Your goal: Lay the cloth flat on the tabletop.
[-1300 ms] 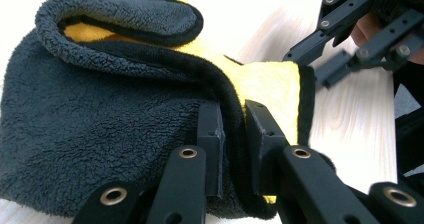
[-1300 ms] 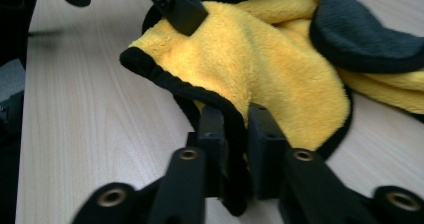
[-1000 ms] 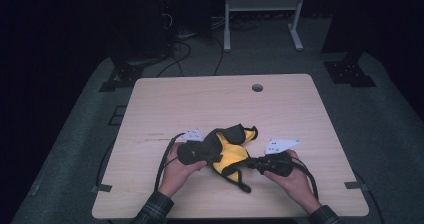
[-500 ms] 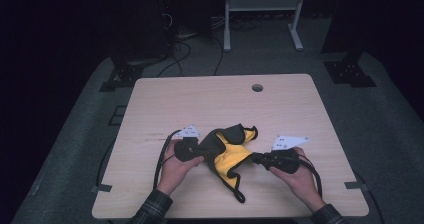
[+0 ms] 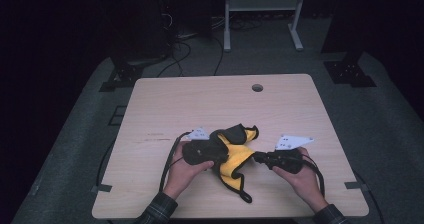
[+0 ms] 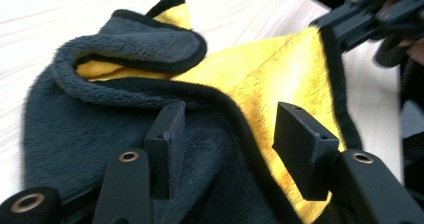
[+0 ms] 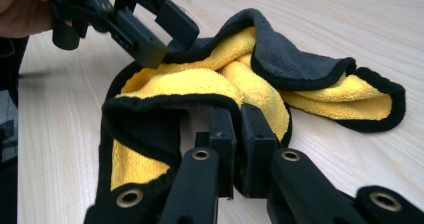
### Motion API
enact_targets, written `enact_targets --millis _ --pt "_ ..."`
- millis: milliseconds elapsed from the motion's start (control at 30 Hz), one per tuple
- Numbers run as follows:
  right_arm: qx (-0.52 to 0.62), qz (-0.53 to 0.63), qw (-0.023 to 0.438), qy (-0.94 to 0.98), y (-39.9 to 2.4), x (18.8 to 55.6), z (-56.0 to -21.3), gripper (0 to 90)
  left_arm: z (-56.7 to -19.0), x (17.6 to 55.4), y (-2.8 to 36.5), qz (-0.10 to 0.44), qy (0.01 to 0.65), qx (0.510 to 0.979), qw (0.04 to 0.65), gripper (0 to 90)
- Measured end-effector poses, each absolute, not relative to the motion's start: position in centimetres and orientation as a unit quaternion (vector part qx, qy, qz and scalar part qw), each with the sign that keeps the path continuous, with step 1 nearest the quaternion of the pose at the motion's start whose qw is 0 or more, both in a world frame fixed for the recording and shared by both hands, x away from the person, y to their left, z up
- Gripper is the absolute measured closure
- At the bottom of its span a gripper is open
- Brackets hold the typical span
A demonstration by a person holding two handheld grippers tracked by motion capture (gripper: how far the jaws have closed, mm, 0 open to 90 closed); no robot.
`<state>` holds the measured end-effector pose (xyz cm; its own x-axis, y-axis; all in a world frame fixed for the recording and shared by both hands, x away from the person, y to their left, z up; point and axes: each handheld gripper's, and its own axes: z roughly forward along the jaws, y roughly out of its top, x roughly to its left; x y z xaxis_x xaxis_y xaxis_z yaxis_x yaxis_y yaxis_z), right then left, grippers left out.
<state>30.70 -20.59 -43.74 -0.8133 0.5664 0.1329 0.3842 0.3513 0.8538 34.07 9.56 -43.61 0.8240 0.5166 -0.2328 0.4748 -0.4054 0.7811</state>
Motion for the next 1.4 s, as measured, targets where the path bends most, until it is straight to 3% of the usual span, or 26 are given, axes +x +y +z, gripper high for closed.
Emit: enact_targets --millis 133,233,300,933,1200,1367,1400 --pt "0.294 0.493 0.093 0.813 -20.7 30.7 -43.6 85.0 -44.4 34.1 9.0 0.024 0.292 0.848 0.441 52.2" --pt "0.293 0.495 0.093 0.813 -20.7 30.6 -43.5 85.1 -44.6 34.1 8.9 0.04 0.289 0.86 0.419 77.0" --pt "0.293 0.498 0.096 0.811 -20.7 30.6 -43.3 85.1 -44.4 34.3 9.1 0.03 0.296 0.856 0.423 86.2" --pt "0.324 0.498 0.142 0.792 -24.8 30.6 -42.3 85.5 -42.6 35.9 17.8 0.069 0.381 0.8 0.457 87.4" --pt "0.295 0.483 0.091 0.819 -23.3 28.8 -43.4 85.6 -43.1 36.4 19.3 0.087 0.408 0.791 0.448 84.7" --pt "0.243 0.466 0.048 0.849 -20.3 27.9 -44.2 85.4 -43.2 36.4 19.2 0.1 0.407 0.788 0.451 67.7" --pt "0.243 0.466 0.048 0.849 -20.3 27.9 -44.2 85.4 -43.2 36.4 19.2 0.1 0.406 0.789 0.45 67.7"
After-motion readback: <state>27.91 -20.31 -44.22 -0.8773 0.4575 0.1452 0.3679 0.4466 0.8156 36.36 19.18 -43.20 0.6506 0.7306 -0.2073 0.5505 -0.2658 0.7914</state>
